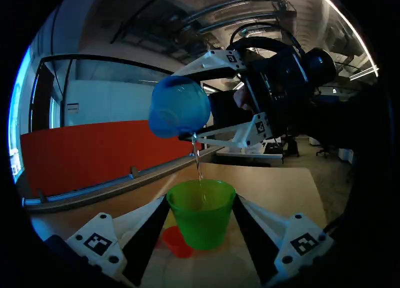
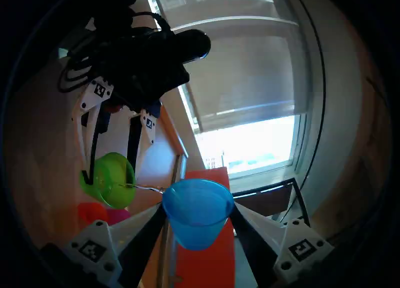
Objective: Pour water
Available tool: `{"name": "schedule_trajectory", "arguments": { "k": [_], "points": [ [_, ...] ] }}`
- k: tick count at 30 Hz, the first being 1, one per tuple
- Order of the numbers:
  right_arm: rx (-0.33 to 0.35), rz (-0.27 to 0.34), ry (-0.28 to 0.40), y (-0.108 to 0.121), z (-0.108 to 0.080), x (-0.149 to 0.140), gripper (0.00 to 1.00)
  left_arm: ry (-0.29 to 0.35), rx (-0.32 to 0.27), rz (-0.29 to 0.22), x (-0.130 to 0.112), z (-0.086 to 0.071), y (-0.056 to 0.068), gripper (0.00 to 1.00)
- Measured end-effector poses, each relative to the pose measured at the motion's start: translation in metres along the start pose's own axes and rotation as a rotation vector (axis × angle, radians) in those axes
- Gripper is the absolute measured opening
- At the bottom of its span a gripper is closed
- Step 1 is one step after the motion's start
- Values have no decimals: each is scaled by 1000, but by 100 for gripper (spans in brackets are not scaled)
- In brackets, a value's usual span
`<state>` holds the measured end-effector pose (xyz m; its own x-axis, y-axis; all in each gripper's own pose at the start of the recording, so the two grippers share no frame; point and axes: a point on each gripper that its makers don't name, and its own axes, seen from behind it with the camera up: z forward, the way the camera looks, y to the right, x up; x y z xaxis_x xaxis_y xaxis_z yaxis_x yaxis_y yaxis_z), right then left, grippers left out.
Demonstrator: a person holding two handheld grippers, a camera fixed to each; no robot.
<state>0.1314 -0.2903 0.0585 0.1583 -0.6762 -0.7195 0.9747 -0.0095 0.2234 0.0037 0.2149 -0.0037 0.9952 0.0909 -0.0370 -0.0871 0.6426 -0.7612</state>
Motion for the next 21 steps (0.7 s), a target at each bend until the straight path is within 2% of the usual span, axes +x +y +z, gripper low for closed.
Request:
{"name": "schedule_trajectory", "arguments": {
  "k": [21],
  "points": [
    [-2,-43,-2,0,3,2,90,-1,1,-6,-3,1,-1,88]
  ]
}}
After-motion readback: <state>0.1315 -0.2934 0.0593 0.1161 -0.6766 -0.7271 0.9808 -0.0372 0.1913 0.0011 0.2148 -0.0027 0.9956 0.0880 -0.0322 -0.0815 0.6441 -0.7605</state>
